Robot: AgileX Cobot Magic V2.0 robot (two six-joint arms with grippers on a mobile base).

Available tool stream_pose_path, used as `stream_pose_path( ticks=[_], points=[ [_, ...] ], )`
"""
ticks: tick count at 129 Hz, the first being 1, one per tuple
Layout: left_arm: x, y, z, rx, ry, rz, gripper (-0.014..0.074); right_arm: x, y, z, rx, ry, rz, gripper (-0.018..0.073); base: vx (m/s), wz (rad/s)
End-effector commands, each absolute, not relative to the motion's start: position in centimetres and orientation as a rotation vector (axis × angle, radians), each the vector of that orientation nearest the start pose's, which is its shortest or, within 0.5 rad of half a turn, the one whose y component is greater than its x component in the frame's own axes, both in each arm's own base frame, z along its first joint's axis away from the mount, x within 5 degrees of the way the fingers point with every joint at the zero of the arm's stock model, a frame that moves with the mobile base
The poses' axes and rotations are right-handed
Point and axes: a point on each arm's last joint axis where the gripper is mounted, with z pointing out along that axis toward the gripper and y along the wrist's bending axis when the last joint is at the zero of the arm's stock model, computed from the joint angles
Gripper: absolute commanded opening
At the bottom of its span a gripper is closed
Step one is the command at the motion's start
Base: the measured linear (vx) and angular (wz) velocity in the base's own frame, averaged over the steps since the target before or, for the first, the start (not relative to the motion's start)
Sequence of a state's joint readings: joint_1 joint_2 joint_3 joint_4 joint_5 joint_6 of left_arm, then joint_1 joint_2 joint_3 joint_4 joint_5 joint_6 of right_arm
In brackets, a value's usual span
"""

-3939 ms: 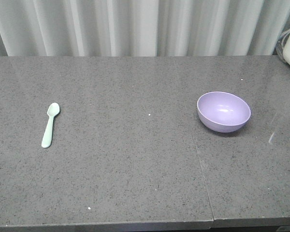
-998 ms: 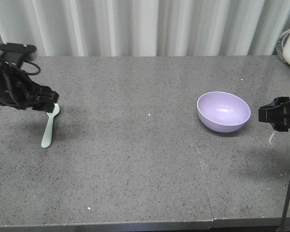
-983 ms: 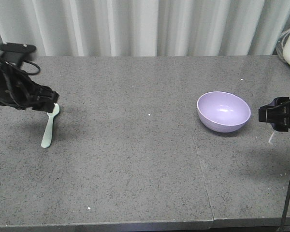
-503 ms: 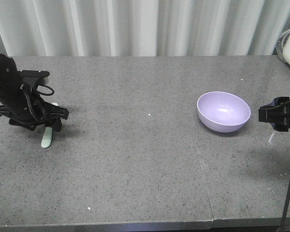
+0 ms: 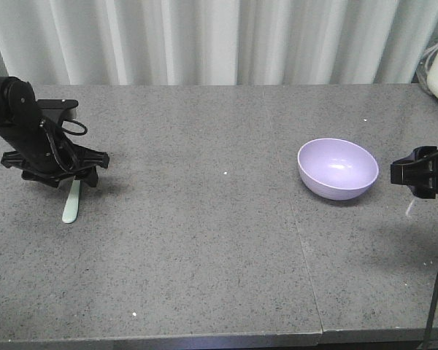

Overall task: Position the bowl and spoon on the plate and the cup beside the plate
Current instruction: 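Close the left gripper on the spoon handle, then lift the spoon upright with the left gripper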

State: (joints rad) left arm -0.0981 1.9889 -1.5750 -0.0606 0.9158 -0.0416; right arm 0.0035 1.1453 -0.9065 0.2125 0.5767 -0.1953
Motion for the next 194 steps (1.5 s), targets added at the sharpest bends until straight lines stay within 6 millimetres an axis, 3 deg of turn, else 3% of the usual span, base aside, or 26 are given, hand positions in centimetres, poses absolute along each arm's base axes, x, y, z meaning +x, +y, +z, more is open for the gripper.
stream_pose_path(
  ticks=[1,48,72,100,128,172,194],
  points=[
    [42.4,-4.8,24.6,0.033,2.754,-0.106,0.0502,24.0,1.0,33.9,-0.078,2.178,0.108,0.0418,0.0,0.0],
    [42.6,-4.8,23.9,0.035,2.801,-0.1,0.0501,24.0,1.0,33.9,-0.077,2.177,0.108,0.0418,0.0,0.0],
    [42.2,-4.7,23.7,0.044,2.844,-0.084,0.0433,24.0,1.0,33.9,-0.077,2.177,0.108,0.0418,0.0,0.0],
    [42.3,-4.7,23.8,0.048,2.838,-0.075,0.0253,24.0,1.0,33.9,-0.077,2.177,0.108,0.0418,0.0,0.0],
    [42.5,-5.4,23.9,0.07,2.802,-0.082,-0.001,24.0,1.0,33.9,-0.077,2.177,0.108,0.0418,0.0,0.0],
    [42.4,-6.4,24.1,0.104,2.781,-0.09,-0.0008,24.0,1.0,33.9,-0.077,2.177,0.108,0.0418,0.0,0.0],
    [41.9,-6.3,26.5,0.108,2.703,-0.096,-0.0008,24.0,1.0,33.9,-0.078,2.178,0.108,0.0418,0.0,0.0]
  ],
)
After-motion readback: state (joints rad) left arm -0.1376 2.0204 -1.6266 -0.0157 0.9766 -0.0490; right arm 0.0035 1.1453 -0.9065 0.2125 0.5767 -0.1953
